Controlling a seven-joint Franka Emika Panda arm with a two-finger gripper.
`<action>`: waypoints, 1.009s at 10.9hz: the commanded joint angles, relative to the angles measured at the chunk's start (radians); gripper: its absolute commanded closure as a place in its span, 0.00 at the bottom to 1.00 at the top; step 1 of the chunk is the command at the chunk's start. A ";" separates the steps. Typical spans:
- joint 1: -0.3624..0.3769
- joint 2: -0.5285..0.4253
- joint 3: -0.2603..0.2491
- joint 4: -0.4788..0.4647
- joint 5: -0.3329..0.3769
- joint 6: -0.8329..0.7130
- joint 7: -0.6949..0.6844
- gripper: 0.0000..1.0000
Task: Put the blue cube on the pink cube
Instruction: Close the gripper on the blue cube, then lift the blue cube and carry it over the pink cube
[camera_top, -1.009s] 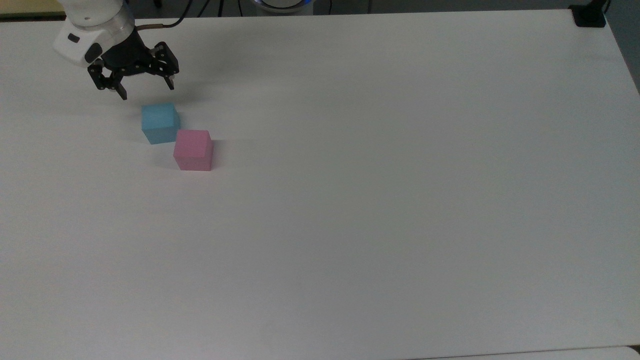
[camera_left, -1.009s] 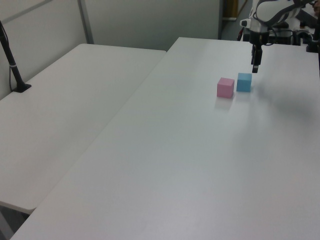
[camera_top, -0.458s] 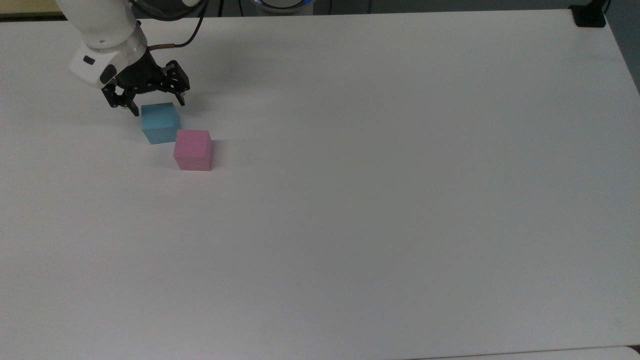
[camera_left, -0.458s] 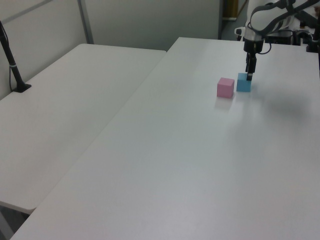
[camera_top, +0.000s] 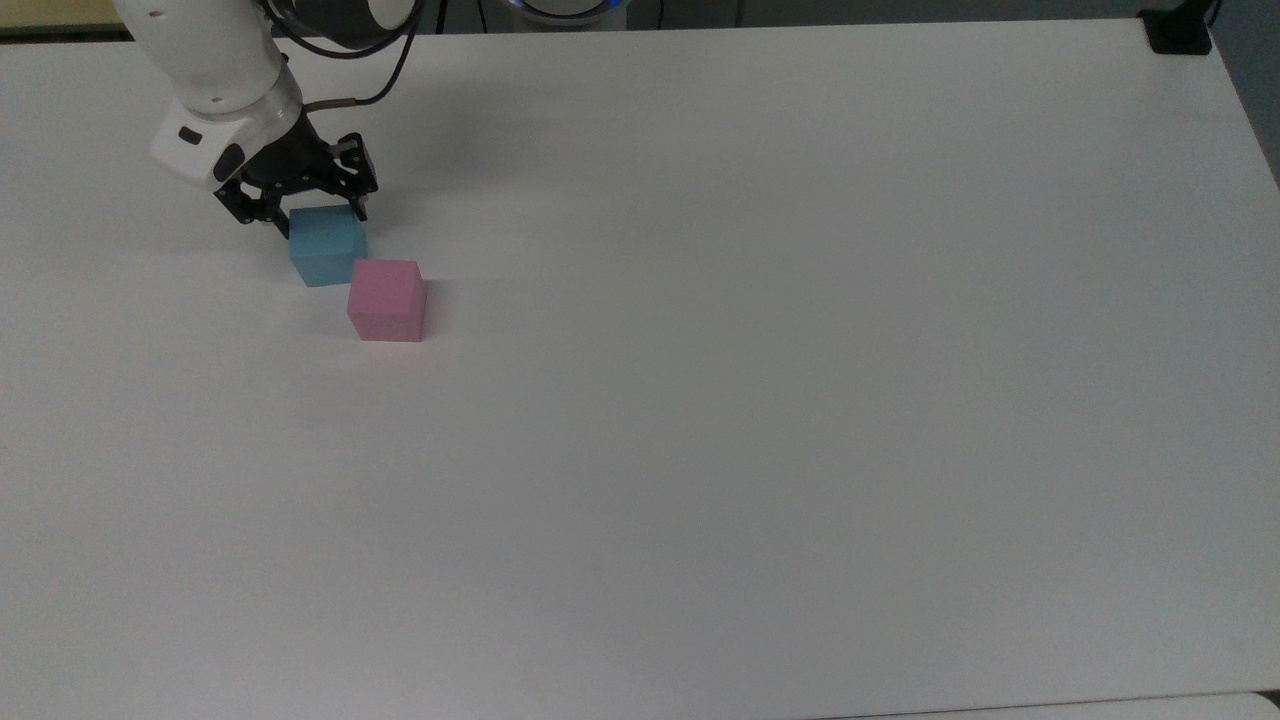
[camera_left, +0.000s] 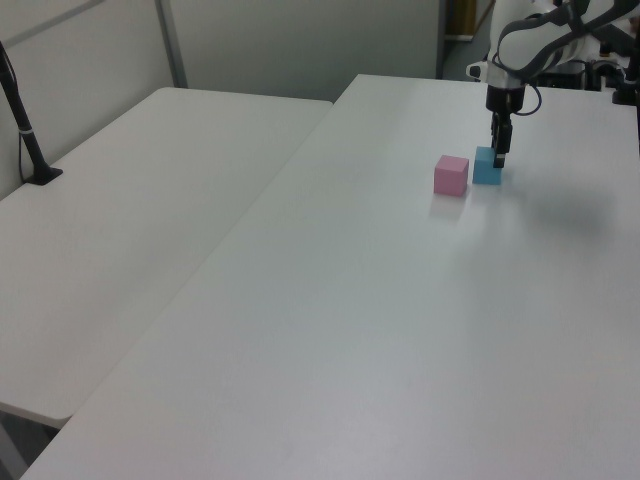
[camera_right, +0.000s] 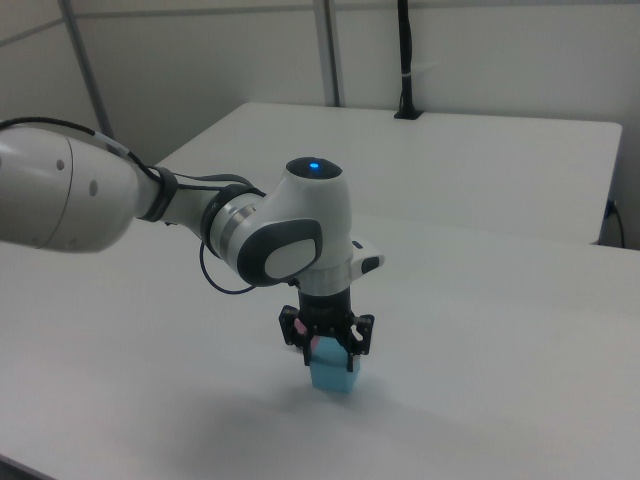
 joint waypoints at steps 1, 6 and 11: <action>0.010 -0.011 -0.003 0.001 -0.020 0.011 -0.007 0.62; 0.012 -0.146 -0.002 0.098 -0.015 -0.285 -0.001 0.65; 0.095 -0.132 0.000 0.227 -0.008 -0.381 0.253 0.62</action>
